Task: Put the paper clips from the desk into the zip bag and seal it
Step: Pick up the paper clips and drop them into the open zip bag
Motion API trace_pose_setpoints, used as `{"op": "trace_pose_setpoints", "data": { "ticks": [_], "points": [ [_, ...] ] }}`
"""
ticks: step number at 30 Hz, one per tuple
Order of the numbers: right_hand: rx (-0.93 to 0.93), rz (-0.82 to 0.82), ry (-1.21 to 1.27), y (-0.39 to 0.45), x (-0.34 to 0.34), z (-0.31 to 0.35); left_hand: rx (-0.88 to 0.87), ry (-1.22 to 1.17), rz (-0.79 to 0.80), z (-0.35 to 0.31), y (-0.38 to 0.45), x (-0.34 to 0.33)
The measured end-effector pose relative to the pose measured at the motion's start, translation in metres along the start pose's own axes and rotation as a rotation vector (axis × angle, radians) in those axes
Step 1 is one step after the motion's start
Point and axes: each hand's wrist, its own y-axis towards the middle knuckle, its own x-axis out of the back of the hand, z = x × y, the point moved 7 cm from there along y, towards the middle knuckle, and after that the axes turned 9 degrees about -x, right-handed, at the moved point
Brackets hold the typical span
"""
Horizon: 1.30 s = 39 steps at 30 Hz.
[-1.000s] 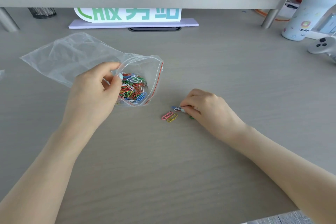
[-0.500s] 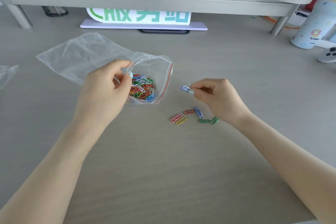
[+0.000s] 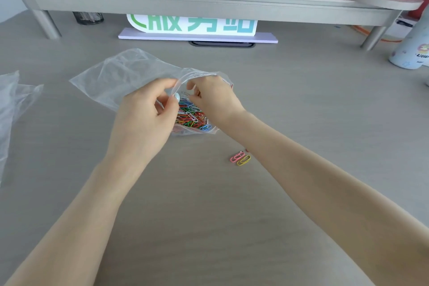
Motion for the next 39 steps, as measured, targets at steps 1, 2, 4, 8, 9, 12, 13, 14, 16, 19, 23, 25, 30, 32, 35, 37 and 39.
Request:
{"op": "trace_pose_setpoints", "data": {
  "ticks": [1, 2, 4, 8, 9, 12, 13, 14, 16, 19, 23, 25, 30, 32, 35, 37, 39],
  "points": [
    [0.004, -0.006, -0.003, 0.0, 0.0, 0.0, -0.002, 0.002, 0.0, 0.0, 0.0, 0.0],
    [0.016, -0.018, -0.009, 0.0, 0.001, 0.002, -0.003, 0.005, 0.0, -0.001, 0.0, 0.0],
    [0.02, -0.019, -0.017, 0.0, 0.001, 0.003, -0.007, 0.012, 0.0, -0.001, 0.0, 0.001],
    [0.029, -0.013, 0.109, -0.004, 0.004, 0.001, -0.003, 0.003, 0.003, -0.001, 0.0, 0.0],
    [0.035, -0.031, 0.149, -0.006, 0.008, 0.001, -0.004, -0.002, 0.002, -0.001, 0.0, 0.0],
    [-0.017, -0.025, 0.257, -0.018, 0.024, -0.011, -0.004, -0.002, 0.0, -0.002, 0.0, 0.0],
    [-0.034, -0.003, 0.295, -0.023, 0.029, -0.019, -0.005, -0.001, 0.001, -0.002, -0.001, 0.0],
    [-0.037, 0.02, 0.313, -0.03, 0.034, -0.027, -0.008, 0.0, 0.002, -0.002, 0.0, 0.0],
    [-0.041, 0.056, 0.293, -0.045, 0.044, -0.05, -0.017, 0.005, 0.004, -0.004, 0.0, -0.001],
    [-0.055, 0.137, 0.24, -0.073, 0.054, -0.088, -0.031, 0.02, 0.008, -0.005, 0.0, -0.003],
    [-0.062, 0.275, 0.181, -0.106, 0.063, -0.128, -0.022, 0.026, 0.013, -0.005, -0.001, -0.004],
    [-0.066, 0.297, 0.094, -0.115, 0.067, -0.144, -0.013, 0.026, 0.012, -0.004, -0.001, -0.005],
    [-0.076, 0.263, 0.001, -0.123, 0.075, -0.159, 0.003, 0.034, 0.021, -0.002, -0.002, -0.007],
    [-0.071, 0.236, -0.008, -0.12, 0.072, -0.154, 0.003, 0.034, 0.026, -0.001, -0.003, -0.008],
    [-0.055, 0.209, 0.001, -0.113, 0.064, -0.144, 0.005, 0.035, 0.031, -0.001, -0.003, -0.009],
    [-0.035, 0.198, 0.004, -0.108, 0.058, -0.135, 0.006, 0.033, 0.035, -0.001, -0.003, -0.01],
    [-0.016, 0.204, 0.009, -0.105, 0.051, -0.127, 0.005, 0.027, 0.031, -0.003, -0.003, -0.009]
  ]
}}
